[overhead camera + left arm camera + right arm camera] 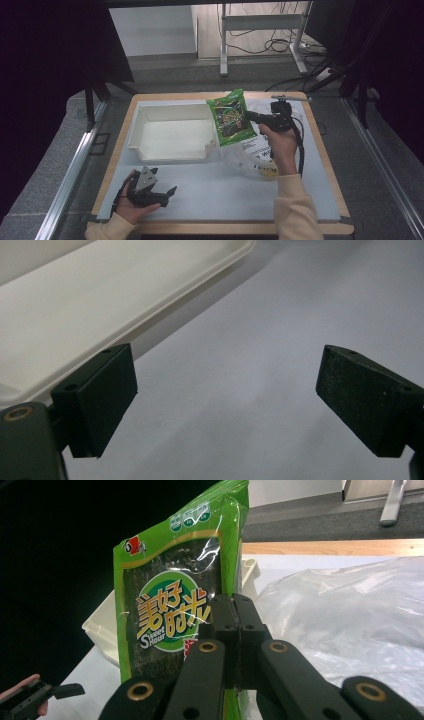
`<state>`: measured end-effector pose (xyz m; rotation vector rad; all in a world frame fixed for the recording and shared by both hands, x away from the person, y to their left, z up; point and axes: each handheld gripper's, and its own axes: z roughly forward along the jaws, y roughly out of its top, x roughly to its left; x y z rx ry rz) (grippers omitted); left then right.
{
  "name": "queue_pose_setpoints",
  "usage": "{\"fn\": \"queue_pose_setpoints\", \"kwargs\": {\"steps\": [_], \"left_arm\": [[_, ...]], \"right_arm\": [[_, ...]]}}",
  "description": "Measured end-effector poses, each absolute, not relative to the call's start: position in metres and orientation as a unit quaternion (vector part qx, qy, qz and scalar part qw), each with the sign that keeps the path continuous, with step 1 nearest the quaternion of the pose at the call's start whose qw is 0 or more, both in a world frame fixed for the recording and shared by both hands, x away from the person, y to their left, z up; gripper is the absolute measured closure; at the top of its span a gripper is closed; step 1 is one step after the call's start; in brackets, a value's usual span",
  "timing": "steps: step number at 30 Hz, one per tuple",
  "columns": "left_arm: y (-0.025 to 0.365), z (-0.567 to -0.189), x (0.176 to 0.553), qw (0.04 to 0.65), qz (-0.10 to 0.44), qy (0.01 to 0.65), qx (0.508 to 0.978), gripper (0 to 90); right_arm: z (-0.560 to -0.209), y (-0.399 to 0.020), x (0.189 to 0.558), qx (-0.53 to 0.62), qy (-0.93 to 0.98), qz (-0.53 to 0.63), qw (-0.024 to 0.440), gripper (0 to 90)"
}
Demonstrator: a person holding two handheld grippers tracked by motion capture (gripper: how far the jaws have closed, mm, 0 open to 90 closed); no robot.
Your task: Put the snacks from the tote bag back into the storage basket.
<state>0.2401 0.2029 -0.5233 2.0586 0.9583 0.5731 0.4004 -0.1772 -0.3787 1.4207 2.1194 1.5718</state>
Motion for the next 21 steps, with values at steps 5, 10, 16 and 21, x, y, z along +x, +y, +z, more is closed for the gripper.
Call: {"fn": "queue_pose_setpoints", "kwargs": {"steps": [5,10,16,21], "left_arm": [[0.204,-0.523,0.24,0.39,0.225,0.379,0.808,9.5],[0.204,-0.523,0.24,0.391,0.225,0.379,0.808,9.5],[0.204,-0.523,0.24,0.391,0.226,0.38,0.807,9.5],[0.204,-0.523,0.24,0.392,0.226,0.38,0.807,9.5]], "right_arm": [[-0.379,-0.164,0.404,0.466,0.71,0.523,0.069,90.0],[-0.38,-0.152,0.408,0.461,0.714,0.524,0.064,90.0],[-0.382,-0.139,0.414,0.462,0.714,0.522,0.059,90.0],[-0.384,-0.129,0.418,0.462,0.717,0.519,0.057,90.0]]}}
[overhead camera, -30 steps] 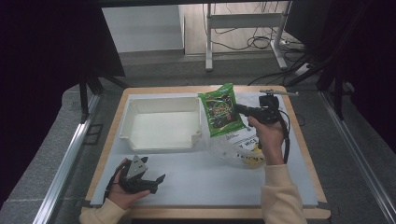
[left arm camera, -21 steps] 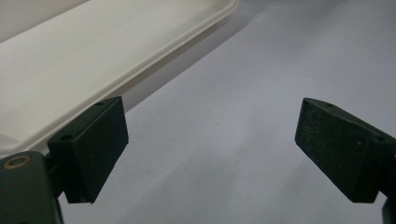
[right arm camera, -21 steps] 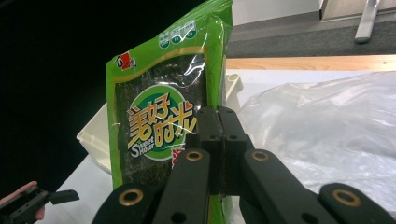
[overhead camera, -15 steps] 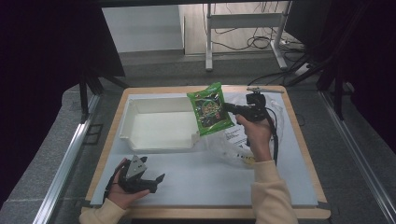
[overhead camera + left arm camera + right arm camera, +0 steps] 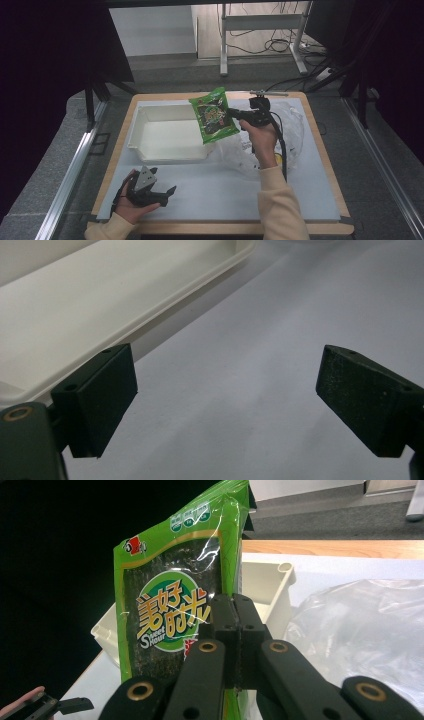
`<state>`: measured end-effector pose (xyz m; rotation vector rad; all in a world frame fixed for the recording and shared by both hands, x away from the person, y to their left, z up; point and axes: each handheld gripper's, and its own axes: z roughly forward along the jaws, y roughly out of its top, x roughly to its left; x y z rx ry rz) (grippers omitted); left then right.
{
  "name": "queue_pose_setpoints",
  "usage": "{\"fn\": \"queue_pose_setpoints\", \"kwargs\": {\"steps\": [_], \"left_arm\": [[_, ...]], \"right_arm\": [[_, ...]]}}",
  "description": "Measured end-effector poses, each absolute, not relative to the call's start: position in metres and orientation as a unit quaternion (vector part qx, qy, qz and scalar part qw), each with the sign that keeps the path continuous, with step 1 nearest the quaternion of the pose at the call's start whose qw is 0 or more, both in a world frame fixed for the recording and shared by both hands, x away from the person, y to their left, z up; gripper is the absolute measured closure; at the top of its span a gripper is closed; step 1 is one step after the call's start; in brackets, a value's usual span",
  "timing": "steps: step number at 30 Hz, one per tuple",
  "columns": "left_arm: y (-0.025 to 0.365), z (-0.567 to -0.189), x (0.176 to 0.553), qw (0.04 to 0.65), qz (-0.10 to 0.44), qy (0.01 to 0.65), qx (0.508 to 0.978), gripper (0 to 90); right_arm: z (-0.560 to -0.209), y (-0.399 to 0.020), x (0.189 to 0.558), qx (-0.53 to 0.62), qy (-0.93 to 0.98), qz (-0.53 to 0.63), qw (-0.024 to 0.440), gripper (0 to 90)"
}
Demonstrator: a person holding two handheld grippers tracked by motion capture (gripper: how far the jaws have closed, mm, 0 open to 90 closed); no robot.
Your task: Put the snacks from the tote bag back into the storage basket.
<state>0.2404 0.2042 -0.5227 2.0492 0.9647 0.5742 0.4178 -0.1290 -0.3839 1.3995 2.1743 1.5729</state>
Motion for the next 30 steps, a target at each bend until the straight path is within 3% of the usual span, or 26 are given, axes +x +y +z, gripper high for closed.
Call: {"fn": "queue_pose_setpoints", "kwargs": {"steps": [30], "left_arm": [[0.205,-0.522,0.241,0.392,0.23,0.378,0.807,9.5]], "right_arm": [[-0.399,-0.081,0.441,0.471,0.718,0.511,0.038,90.0]]}}
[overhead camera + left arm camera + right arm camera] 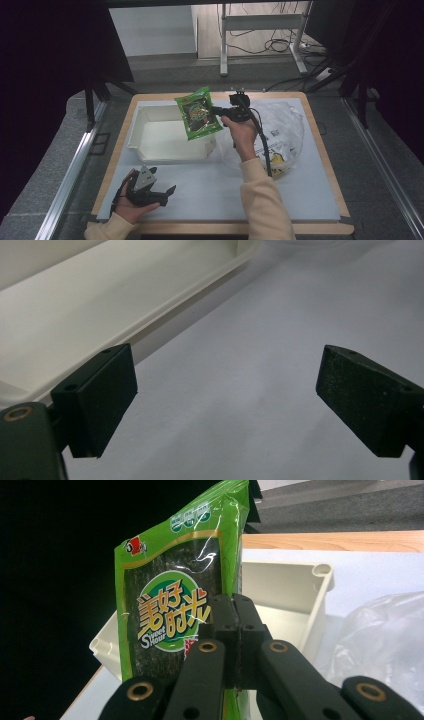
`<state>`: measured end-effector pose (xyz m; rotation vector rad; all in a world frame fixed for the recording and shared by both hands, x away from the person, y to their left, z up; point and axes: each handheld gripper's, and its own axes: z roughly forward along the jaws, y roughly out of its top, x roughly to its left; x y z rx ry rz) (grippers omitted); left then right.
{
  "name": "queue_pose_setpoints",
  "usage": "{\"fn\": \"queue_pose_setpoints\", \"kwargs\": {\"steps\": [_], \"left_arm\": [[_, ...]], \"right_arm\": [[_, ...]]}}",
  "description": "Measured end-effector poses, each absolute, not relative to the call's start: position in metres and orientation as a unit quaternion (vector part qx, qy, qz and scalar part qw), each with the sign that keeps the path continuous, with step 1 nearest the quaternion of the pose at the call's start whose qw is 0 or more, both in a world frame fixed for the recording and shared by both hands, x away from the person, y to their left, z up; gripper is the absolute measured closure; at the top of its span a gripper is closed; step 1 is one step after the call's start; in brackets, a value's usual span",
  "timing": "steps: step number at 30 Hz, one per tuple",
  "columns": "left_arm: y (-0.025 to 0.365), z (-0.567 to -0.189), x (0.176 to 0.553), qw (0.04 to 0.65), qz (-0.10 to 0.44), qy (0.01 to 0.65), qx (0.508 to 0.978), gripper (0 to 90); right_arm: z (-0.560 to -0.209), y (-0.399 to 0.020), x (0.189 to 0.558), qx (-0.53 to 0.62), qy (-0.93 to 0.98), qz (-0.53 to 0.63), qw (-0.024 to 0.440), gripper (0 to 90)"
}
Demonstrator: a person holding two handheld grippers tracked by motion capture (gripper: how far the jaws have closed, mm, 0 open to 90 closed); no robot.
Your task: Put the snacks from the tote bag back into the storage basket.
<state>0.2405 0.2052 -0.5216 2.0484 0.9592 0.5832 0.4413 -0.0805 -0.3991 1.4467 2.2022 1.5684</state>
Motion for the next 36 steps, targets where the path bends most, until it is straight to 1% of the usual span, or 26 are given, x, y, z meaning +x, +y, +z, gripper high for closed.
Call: {"fn": "queue_pose_setpoints", "kwargs": {"steps": [16,36], "left_arm": [[0.204,-0.522,0.24,0.39,0.232,0.376,0.808,9.5],[0.205,-0.522,0.24,0.39,0.233,0.376,0.807,9.5]], "right_arm": [[-0.402,-0.057,0.446,0.468,0.729,0.499,0.034,90.0],[-0.417,-0.025,0.453,0.469,0.737,0.486,0.019,90.0]]}}
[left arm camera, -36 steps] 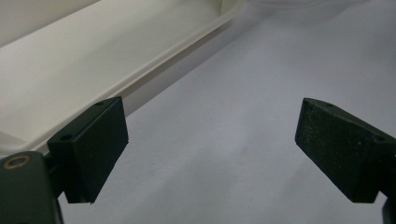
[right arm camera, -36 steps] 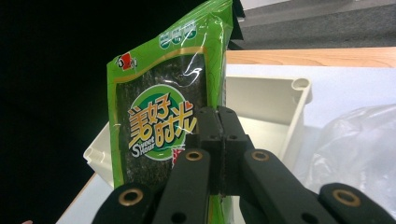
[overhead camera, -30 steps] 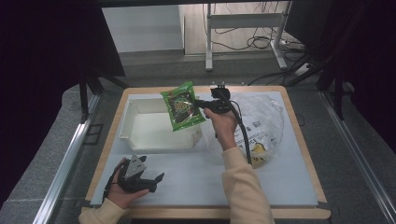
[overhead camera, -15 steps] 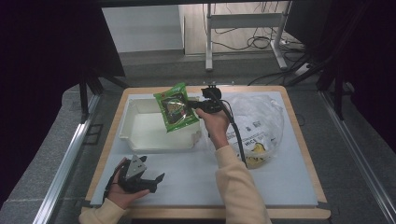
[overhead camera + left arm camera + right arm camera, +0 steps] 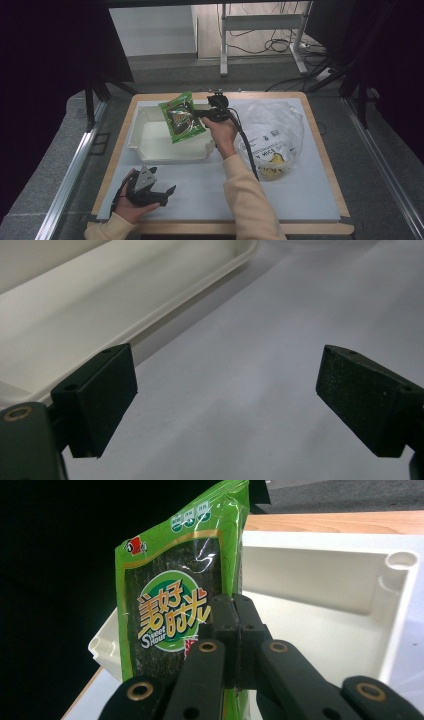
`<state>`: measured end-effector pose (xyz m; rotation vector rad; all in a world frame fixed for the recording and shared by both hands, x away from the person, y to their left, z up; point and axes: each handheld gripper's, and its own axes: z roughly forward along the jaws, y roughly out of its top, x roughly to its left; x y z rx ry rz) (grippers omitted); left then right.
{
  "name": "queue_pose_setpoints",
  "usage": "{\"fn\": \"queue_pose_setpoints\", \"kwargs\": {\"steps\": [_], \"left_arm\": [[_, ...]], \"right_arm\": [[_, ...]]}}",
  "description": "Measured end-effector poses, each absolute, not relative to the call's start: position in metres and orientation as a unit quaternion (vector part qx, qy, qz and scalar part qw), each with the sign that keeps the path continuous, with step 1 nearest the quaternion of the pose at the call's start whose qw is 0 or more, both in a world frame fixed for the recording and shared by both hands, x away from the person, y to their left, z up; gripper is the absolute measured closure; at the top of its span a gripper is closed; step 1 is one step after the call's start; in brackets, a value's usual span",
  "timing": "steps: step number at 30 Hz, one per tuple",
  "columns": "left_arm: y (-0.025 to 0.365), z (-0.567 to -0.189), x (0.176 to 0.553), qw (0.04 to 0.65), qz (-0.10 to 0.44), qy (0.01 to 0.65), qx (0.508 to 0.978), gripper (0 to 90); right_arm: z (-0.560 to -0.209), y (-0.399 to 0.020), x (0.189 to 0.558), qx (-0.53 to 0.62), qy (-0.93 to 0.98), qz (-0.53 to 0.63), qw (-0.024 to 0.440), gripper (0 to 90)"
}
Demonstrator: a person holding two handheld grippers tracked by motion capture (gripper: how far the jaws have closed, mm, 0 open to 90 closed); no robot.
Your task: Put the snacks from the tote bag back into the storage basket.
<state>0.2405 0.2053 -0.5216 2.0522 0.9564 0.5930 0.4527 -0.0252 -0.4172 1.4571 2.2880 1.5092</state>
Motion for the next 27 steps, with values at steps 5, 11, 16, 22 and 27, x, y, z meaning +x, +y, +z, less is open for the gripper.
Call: {"fn": "queue_pose_setpoints", "kwargs": {"steps": [5,11,16,22,27], "left_arm": [[0.206,-0.521,0.24,0.391,0.234,0.378,0.806,9.5],[0.206,-0.521,0.24,0.392,0.236,0.377,0.806,9.5],[0.206,-0.521,0.24,0.39,0.236,0.377,0.806,9.5],[0.205,-0.521,0.24,0.391,0.236,0.377,0.805,9.5],[0.205,-0.52,0.24,0.394,0.237,0.377,0.804,9.5]], "right_arm": [[-0.421,-0.017,0.454,0.47,0.739,0.483,0.015,90.0],[-0.426,-0.007,0.454,0.472,0.739,0.481,0.012,90.0],[-0.432,0.0,0.454,0.473,0.74,0.478,0.008,90.0],[-0.437,0.008,0.455,0.476,0.741,0.473,0.008,90.0],[-0.441,0.015,0.456,0.479,0.74,0.472,0.007,89.9]]}}
